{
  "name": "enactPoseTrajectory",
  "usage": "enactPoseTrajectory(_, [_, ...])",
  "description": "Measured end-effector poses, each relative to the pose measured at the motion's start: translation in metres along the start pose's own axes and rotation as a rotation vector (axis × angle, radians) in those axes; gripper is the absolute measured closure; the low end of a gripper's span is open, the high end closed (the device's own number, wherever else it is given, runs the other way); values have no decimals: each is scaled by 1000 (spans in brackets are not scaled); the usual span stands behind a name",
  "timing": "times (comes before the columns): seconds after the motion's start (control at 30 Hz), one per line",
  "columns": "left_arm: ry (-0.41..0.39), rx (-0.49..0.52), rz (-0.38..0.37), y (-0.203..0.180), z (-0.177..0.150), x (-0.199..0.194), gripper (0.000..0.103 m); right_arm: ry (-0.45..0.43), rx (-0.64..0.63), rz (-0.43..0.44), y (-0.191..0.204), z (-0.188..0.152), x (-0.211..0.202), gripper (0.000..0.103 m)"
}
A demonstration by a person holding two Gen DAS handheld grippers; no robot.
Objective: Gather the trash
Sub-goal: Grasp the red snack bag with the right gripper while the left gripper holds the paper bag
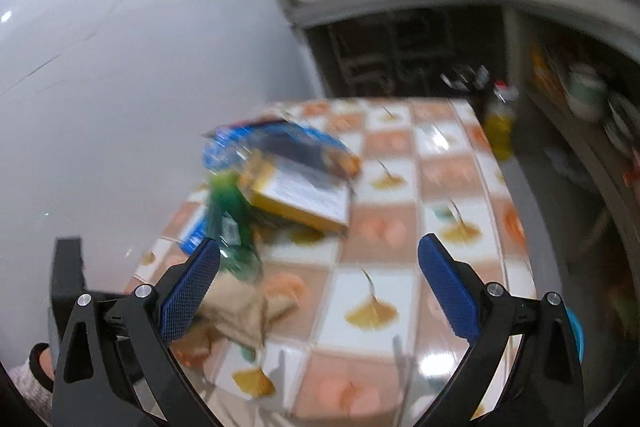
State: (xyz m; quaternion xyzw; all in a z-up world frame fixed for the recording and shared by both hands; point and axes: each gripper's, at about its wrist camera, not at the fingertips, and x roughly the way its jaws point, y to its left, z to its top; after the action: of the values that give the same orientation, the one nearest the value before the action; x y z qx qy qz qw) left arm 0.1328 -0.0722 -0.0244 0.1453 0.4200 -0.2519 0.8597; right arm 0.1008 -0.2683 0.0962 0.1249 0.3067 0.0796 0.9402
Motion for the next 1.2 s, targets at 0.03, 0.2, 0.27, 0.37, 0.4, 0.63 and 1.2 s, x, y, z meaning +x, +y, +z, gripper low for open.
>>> enactPoseTrajectory(0.03, [1,-11,-5,2,-3,0,101,-18,-32,17,7,7,3,7])
enactPoseTrajectory(0.2, [2,-43,-25,7,-10,2,101,-51,-157,56,37,39,24,20])
enactPoseTrajectory(0.27, [0,-52,-31,9,-11,2,101,-59,-201,58,44,53,33,28])
enactPoseTrajectory(0.37, [-6,-60,-42,12,-12,2,101,-54,-275,71,54,76,49,35])
enactPoseTrajectory(0.4, [-7,-61,-45,13,-13,2,101,-43,-324,66,60,86,60,36])
enactPoseTrajectory(0.63, [-18,-68,-63,17,-12,2,101,92,-623,44,98,113,134,51])
enactPoseTrajectory(1.2, [-12,-32,-91,17,-12,7,101,267,-858,-12,128,114,216,75])
